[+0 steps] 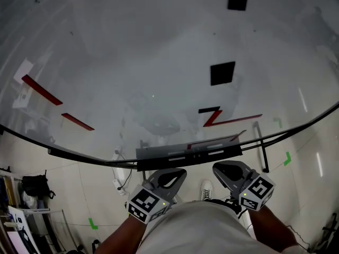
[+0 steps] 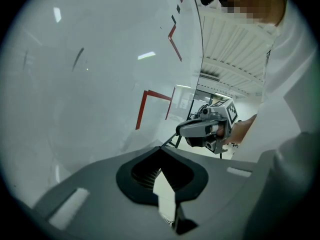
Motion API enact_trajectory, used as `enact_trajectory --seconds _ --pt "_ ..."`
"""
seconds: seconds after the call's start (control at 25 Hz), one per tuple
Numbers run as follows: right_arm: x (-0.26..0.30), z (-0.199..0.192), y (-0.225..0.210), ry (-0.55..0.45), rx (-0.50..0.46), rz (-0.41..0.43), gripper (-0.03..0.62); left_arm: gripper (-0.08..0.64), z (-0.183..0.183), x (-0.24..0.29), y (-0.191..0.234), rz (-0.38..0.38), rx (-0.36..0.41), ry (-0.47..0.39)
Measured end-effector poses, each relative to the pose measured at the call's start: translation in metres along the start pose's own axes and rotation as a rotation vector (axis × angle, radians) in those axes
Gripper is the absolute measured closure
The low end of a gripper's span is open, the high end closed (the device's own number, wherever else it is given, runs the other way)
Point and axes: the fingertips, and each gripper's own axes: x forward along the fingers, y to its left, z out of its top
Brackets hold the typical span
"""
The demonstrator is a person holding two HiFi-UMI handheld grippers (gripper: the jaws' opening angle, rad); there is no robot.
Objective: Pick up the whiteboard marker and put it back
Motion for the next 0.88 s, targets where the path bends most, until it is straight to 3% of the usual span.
enact_trajectory --seconds 0.24,0.4,0.88 --pt "0.011 -0.011 0.014 0.156 -0.306 -0.024 0.561 0.543 -0.002 -0.005 0.007 0.003 0.003 -0.005" --pt "0.016 -0.02 0.012 0.195 -0.367 -0.039 0.56 0.543 -0.002 -0.005 0.007 -0.008 0.0 -0.016" --pt "0.027 -0.066 -0.022 0.448 -0.549 -0.137 0.56 0.543 -0.008 -0.011 0.015 0.015 -0.026 -0.008"
